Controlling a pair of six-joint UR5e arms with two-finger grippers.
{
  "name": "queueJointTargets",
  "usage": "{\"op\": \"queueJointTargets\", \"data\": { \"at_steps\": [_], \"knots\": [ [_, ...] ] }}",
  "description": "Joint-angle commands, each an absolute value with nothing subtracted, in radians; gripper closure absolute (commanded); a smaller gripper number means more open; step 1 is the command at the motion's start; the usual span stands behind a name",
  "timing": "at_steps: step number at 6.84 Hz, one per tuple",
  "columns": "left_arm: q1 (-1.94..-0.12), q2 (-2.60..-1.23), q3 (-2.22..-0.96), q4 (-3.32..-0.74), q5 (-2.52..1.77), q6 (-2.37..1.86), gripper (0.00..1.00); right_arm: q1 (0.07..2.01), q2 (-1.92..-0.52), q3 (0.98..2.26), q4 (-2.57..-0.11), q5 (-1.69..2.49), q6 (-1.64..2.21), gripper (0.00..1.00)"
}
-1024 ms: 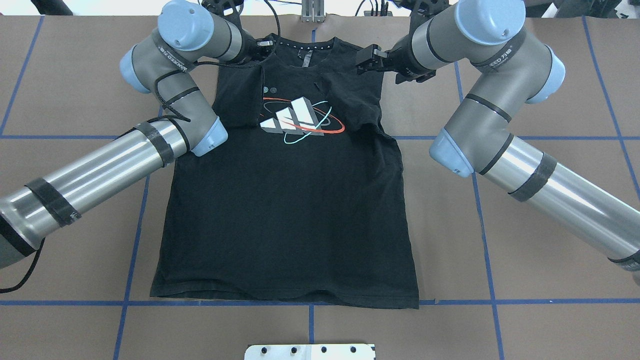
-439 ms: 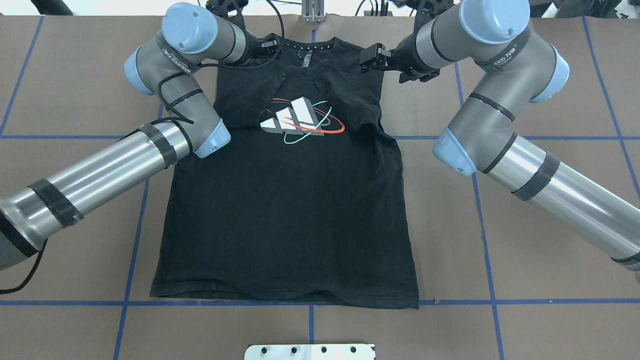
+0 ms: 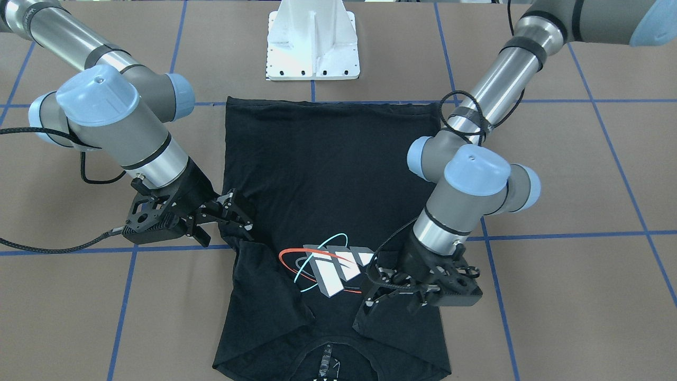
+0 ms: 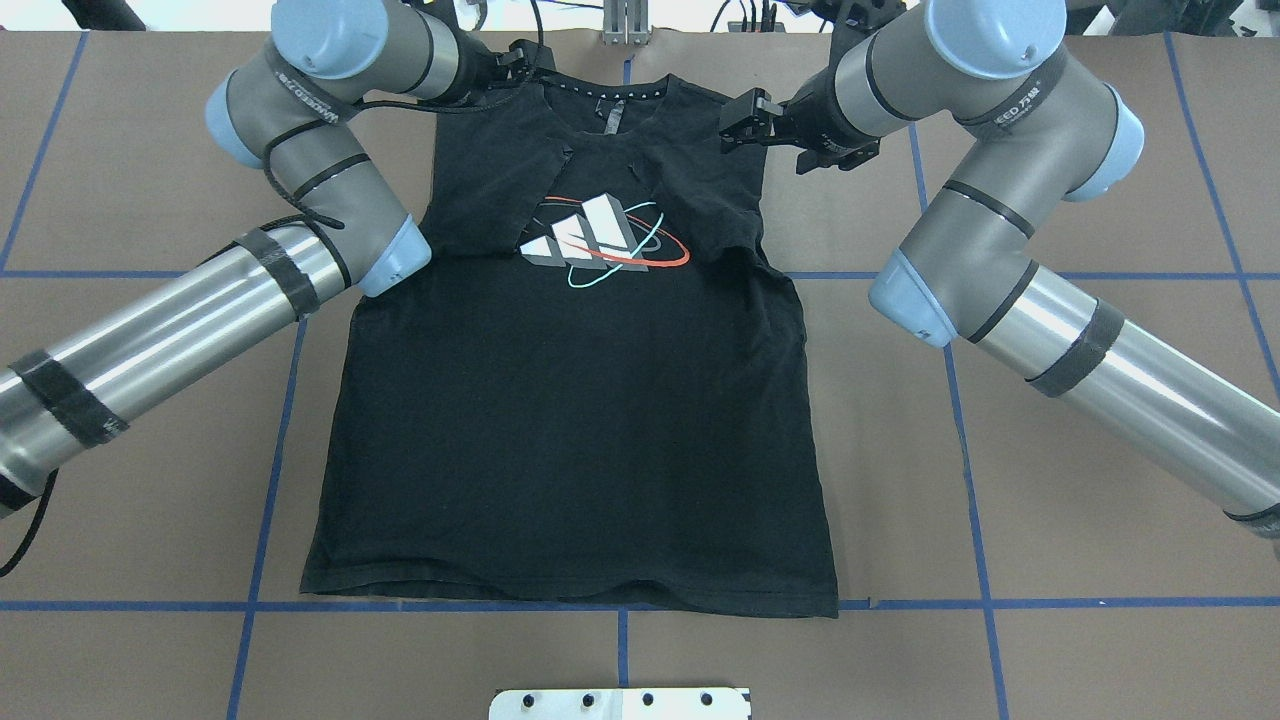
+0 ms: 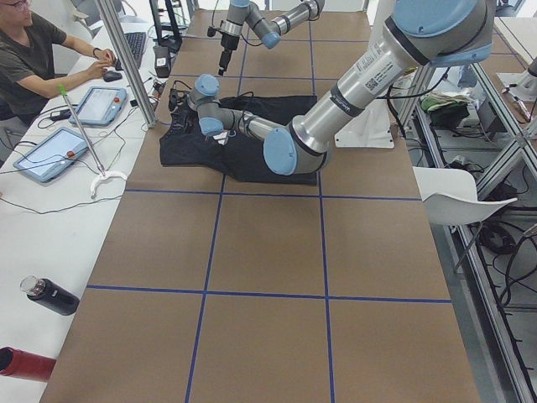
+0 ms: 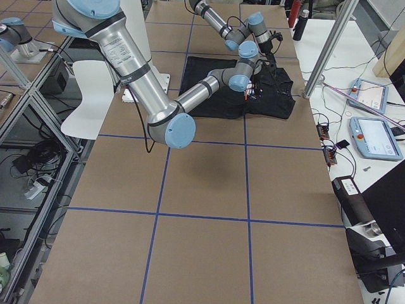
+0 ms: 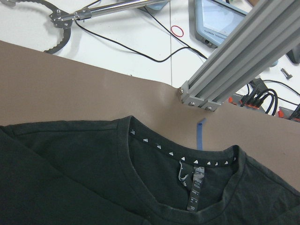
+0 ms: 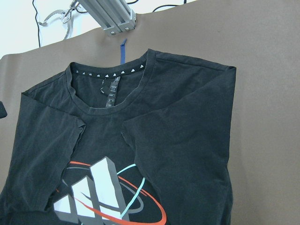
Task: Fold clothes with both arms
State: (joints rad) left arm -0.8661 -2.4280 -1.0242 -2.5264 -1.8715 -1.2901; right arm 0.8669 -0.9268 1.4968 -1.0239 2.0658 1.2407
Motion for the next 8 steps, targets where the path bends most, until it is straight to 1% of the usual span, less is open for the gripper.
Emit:
{"op": "queueJointTargets", "data": {
  "at_steps": [1,2,4,5,6,7,8],
  "knots": [
    [-0.887,-2.251,-1.280,-2.490,-2.003,-1.293,0.00,0.879,-1.006,1.598,-1.031,2.141,1.282,0.00],
    [-0.890,-2.153,-1.408,-2.402,-2.034,-1.293,0.00,0.876,-1.090,1.688,-1.045,2.143,1.316,0.00],
    [-0.888,-1.836,-1.695,-2.408,-2.072,-1.296,0.00,0.788,-1.304,1.909,-1.081,2.152,1.357,0.00],
    [-0.888,-1.725,-1.757,-2.468,-2.080,-1.331,0.00,0.728,-1.366,1.969,-1.081,2.135,1.400,0.00],
    [-0.867,-1.645,-1.737,-2.643,-2.079,-1.383,0.00,0.668,-1.426,2.029,-1.077,2.105,1.469,0.00],
    [-0.800,-1.599,-1.732,-2.739,-2.065,-1.458,0.00,0.599,-1.503,2.089,-1.077,2.062,1.474,0.00],
    [-0.722,-1.565,-1.756,-2.781,-2.018,-1.520,0.00,0.531,-1.547,2.109,-1.074,2.045,1.488,0.00]
  ]
}}
